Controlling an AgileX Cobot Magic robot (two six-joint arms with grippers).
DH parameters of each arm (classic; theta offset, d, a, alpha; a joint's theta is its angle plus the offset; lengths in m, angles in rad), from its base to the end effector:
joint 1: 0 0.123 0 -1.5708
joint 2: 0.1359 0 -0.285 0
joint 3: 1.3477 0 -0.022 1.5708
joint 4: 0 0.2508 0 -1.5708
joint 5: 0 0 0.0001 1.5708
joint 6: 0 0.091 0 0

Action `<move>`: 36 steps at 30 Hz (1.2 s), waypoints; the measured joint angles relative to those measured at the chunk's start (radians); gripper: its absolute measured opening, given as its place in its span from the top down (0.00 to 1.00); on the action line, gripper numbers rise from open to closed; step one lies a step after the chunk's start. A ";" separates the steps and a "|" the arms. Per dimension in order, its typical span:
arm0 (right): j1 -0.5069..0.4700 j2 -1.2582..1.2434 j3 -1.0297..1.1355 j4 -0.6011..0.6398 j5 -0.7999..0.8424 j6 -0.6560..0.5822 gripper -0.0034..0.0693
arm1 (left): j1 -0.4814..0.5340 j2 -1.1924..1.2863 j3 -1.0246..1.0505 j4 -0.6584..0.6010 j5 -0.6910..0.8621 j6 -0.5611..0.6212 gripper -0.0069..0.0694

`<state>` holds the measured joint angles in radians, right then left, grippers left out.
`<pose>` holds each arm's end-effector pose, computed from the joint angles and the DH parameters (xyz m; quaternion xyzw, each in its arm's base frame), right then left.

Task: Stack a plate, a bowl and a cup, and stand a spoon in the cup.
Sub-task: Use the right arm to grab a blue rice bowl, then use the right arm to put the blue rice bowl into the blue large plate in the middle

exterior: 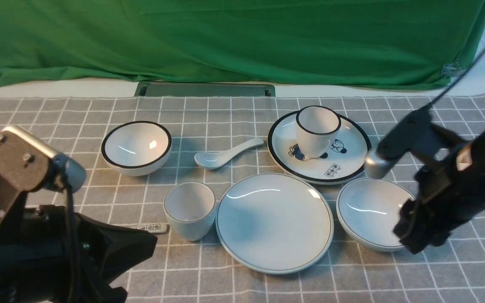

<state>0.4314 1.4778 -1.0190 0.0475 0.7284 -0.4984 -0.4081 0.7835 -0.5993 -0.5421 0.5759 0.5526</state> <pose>0.2669 0.1260 0.2561 -0.4237 0.8750 0.0117 0.2337 0.1282 -0.0833 0.2975 0.2778 0.8340 -0.1980 0.4336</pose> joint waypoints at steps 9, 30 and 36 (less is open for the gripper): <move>0.000 0.291 -0.147 0.033 0.000 -0.119 0.32 | 0.000 -0.039 0.000 0.023 0.003 0.003 0.89; 0.024 0.345 -0.226 0.001 0.085 -0.071 0.81 | 0.000 -0.042 0.000 0.059 0.051 0.003 0.89; 0.259 0.224 -0.223 0.020 0.059 0.053 0.83 | 0.000 -0.042 0.000 0.058 0.051 0.002 0.89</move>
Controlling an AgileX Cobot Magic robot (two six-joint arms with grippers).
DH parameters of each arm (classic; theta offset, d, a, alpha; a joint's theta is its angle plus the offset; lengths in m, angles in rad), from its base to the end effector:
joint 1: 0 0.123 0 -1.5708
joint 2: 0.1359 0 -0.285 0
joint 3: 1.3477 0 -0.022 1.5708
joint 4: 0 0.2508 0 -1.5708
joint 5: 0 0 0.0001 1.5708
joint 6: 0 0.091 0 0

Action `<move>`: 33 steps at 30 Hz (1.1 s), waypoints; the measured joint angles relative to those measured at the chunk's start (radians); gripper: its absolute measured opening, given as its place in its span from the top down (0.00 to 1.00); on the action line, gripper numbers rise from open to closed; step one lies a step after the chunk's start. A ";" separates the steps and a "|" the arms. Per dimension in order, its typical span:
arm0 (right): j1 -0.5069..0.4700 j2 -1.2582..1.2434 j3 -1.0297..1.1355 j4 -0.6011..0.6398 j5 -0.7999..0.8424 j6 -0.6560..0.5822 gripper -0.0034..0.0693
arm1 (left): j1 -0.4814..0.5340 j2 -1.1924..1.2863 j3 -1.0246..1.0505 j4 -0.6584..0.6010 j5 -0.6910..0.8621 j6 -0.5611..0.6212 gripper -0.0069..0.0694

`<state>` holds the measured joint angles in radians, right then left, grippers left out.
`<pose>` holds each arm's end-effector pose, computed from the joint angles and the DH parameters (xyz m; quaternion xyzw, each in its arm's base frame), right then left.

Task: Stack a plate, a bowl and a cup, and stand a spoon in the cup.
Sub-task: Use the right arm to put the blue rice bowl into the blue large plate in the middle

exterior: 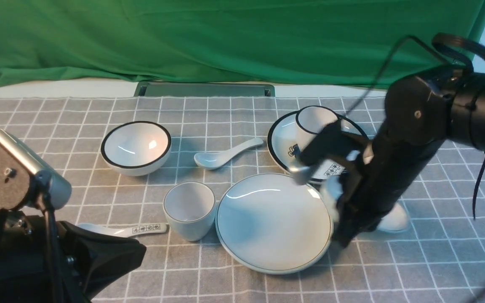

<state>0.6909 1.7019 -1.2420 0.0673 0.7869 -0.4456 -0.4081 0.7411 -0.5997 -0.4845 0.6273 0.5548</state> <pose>0.2694 0.2284 0.2437 -0.5110 0.8345 0.0529 0.1991 0.1189 -0.0786 0.2992 0.3041 0.8299 -0.1795 0.4319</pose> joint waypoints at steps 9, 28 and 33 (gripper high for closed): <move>0.107 0.147 -0.069 -0.074 -0.113 0.085 0.83 | 0.000 -0.002 -0.001 -0.008 0.000 0.000 0.89; 0.110 0.268 -0.162 -0.042 -0.075 0.101 0.45 | 0.000 -0.003 -0.001 -0.018 0.004 0.000 0.89; 0.113 0.263 -0.185 -0.035 -0.020 0.119 0.30 | 0.000 0.002 -0.001 -0.018 0.010 -0.003 0.89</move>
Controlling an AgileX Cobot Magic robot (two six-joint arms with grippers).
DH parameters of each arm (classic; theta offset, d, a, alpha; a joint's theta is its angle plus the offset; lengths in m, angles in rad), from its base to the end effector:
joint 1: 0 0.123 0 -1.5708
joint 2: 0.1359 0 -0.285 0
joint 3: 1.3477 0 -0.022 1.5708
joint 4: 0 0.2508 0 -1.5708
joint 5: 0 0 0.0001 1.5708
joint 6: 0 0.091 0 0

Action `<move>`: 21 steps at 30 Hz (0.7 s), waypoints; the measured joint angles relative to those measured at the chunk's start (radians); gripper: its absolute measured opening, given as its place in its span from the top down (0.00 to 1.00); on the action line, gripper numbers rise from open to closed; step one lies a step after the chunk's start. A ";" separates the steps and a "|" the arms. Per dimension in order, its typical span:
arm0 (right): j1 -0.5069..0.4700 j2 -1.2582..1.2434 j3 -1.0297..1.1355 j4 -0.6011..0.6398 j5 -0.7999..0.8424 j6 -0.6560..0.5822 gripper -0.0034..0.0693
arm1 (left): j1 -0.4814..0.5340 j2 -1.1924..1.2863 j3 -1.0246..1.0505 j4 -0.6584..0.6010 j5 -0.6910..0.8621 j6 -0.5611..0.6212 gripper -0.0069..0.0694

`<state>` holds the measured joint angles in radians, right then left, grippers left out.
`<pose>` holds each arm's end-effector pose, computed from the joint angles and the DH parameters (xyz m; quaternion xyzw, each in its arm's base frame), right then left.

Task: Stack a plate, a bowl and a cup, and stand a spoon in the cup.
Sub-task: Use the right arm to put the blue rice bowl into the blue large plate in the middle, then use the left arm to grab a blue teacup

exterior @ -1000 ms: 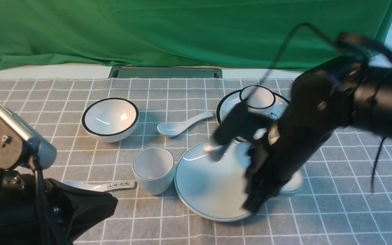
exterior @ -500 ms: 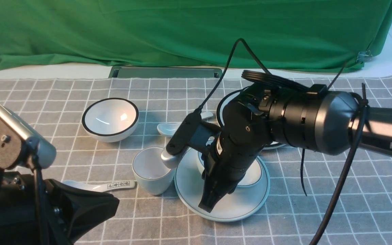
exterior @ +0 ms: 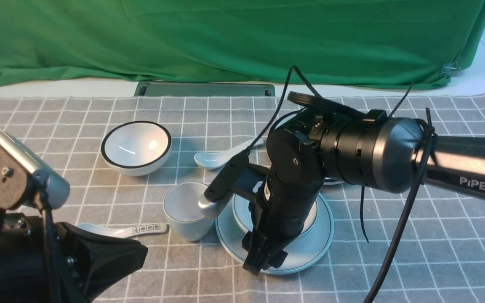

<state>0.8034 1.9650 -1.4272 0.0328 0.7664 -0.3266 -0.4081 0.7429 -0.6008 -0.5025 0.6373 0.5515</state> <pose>0.2838 0.2972 0.1941 -0.5189 0.8365 0.0544 0.1678 0.1183 -0.0796 0.2992 0.3000 0.8321 -0.1888 0.4266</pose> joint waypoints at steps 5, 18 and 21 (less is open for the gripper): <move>0.024 -0.143 -0.039 0.012 0.035 0.003 0.28 | 0.000 0.112 -0.088 0.047 0.105 0.000 0.89; 0.025 -0.657 0.251 -0.007 0.141 0.089 0.73 | -0.118 0.695 -0.523 0.372 0.261 -0.089 0.86; 0.025 -0.796 0.374 -0.009 0.140 0.139 0.74 | -0.118 0.848 -0.658 0.411 0.336 -0.089 0.74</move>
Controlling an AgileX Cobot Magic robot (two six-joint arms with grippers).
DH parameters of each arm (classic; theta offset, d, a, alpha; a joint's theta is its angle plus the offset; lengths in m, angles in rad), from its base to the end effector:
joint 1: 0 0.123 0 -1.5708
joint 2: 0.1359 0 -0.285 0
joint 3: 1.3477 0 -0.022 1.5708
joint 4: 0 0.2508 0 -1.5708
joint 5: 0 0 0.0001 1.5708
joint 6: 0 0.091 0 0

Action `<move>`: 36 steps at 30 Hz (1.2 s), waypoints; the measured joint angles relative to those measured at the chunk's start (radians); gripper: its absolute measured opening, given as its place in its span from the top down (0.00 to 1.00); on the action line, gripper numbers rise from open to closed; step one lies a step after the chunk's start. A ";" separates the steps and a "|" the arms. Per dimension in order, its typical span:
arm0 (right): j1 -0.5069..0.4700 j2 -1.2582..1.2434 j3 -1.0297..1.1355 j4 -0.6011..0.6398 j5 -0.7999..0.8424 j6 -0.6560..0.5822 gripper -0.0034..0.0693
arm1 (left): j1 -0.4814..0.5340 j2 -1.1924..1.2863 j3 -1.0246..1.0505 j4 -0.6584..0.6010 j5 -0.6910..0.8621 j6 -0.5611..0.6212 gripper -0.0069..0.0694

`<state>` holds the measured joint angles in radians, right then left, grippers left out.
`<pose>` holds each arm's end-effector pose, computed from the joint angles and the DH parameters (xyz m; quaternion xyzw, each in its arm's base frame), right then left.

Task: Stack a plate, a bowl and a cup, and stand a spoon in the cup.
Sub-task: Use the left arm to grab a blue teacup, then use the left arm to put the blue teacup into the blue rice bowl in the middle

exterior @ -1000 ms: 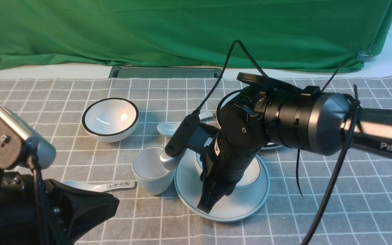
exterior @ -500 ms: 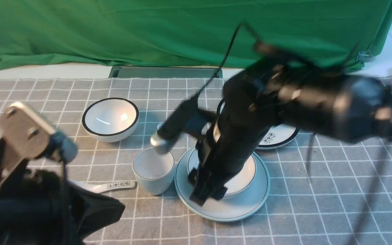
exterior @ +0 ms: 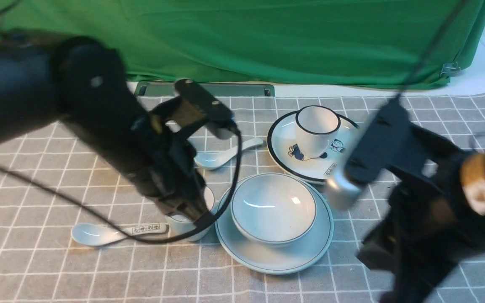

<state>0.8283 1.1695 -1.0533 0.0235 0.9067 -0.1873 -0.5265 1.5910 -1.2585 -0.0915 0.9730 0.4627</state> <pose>0.1546 0.1710 0.3394 -0.4584 0.8320 0.1088 0.2928 0.2770 -0.1689 0.2798 0.4504 0.8745 -0.0473 0.1737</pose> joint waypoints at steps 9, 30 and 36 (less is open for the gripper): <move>0.000 -0.184 0.141 0.000 -0.022 0.085 0.67 | 0.010 0.238 -0.093 0.097 0.041 0.002 0.38; 0.000 -0.400 0.187 0.000 0.003 0.180 0.66 | -0.132 0.213 -0.444 -0.008 0.167 -0.004 0.87; 0.000 -0.401 0.187 0.000 0.033 0.179 0.66 | -0.167 0.402 -0.536 0.026 0.215 0.001 0.87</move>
<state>0.8283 0.7683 -0.8665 0.0235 0.9401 -0.0085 -0.6931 1.9932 -1.7949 -0.0653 1.1884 0.4641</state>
